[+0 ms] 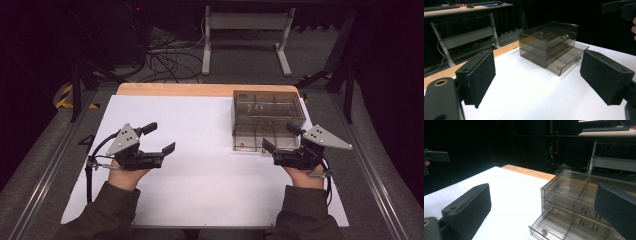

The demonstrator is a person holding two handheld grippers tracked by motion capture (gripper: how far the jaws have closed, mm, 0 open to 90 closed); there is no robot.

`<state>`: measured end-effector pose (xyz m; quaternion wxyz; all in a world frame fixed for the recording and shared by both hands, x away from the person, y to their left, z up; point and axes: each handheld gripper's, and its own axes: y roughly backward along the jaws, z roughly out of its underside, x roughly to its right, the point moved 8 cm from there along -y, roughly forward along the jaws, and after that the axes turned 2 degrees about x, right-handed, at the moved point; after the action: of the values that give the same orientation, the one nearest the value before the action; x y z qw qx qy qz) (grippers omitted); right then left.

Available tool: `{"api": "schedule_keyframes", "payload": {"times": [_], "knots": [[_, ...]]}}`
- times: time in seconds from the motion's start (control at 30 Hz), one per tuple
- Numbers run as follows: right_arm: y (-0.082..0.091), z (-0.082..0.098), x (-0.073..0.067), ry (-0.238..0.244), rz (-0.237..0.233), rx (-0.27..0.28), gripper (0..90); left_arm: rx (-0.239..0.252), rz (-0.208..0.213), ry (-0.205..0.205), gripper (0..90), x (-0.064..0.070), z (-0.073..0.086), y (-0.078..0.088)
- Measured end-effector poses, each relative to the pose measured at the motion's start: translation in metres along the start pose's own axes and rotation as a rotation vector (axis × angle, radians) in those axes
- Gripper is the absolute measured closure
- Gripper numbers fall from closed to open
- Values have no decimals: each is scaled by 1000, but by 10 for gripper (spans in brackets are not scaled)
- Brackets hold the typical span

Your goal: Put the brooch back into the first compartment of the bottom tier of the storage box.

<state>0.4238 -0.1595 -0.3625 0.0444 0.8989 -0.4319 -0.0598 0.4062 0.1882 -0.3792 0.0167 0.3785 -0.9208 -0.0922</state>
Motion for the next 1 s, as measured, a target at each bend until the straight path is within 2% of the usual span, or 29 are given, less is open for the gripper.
{"api": "schedule_keyframes", "payload": {"times": [0.47,0.8,1.0], "knots": [[3,-3,1,-5,15,19,20,38,-16,10,131,-8,0,25],[5,-3,2,-7,13,21,21,44,-23,3,123,-15,6,41],[6,-4,3,-7,18,30,20,50,-33,17,122,-22,9,49]]}}
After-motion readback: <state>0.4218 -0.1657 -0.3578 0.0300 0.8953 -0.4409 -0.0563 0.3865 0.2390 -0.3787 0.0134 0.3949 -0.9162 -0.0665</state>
